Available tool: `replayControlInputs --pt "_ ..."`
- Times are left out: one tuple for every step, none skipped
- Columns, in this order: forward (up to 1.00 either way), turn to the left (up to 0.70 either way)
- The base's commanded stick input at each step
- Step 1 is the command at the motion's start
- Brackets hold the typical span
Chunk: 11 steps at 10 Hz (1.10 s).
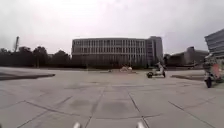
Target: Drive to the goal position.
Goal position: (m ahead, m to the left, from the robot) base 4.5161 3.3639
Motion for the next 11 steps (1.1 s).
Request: replayControlInputs --pt "0.50 0.00" --pt "0.50 0.00" --pt "0.50 0.00" --pt "0.50 0.00" --pt "0.50 0.00" --pt "0.50 0.00" --pt "0.50 0.00" --pt "0.50 0.00" --pt "0.50 0.00" --pt "0.50 0.00" --pt "0.50 0.00"
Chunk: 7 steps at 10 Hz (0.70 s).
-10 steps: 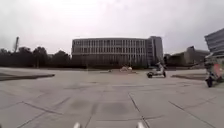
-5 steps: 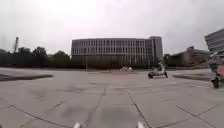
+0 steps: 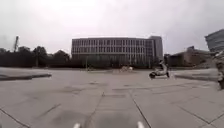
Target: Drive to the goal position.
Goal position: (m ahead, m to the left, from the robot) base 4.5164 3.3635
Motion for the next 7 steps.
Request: replayControlInputs --pt "0.50 0.00" --pt "0.50 0.00" --pt "0.50 0.00" --pt "0.50 0.00" --pt "0.50 0.00" --pt "0.50 0.00" --pt "0.50 0.00"
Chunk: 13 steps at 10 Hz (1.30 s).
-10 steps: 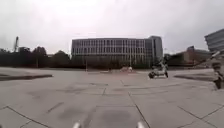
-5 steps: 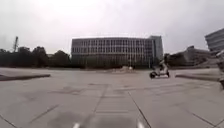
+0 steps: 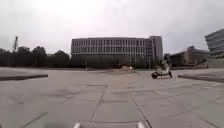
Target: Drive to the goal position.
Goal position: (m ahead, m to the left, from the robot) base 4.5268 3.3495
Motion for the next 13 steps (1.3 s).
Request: replayControlInputs --pt "0.50 0.00" --pt "0.50 0.00" --pt "0.50 0.00" --pt "0.50 0.00" --pt "0.50 0.00" --pt "0.50 0.00" --pt "0.50 0.00" --pt "0.50 0.00" --pt "0.50 0.00" --pt "0.50 0.00" --pt "0.50 0.00" --pt "0.50 0.00" --pt "0.50 0.00"
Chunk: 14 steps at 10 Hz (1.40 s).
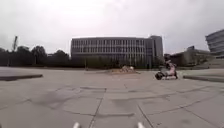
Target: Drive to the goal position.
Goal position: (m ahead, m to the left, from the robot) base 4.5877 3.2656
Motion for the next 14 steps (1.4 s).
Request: replayControlInputs --pt "0.50 0.00" --pt "0.50 0.00" --pt "0.50 0.00" --pt "0.50 0.00" --pt "0.50 0.00" --pt "0.50 0.00" --pt "0.50 0.00" --pt "0.50 0.00" --pt "0.50 0.00" --pt "0.50 0.00" --pt "0.50 0.00" --pt "0.50 0.00" --pt "0.50 0.00" --pt "0.50 0.00"
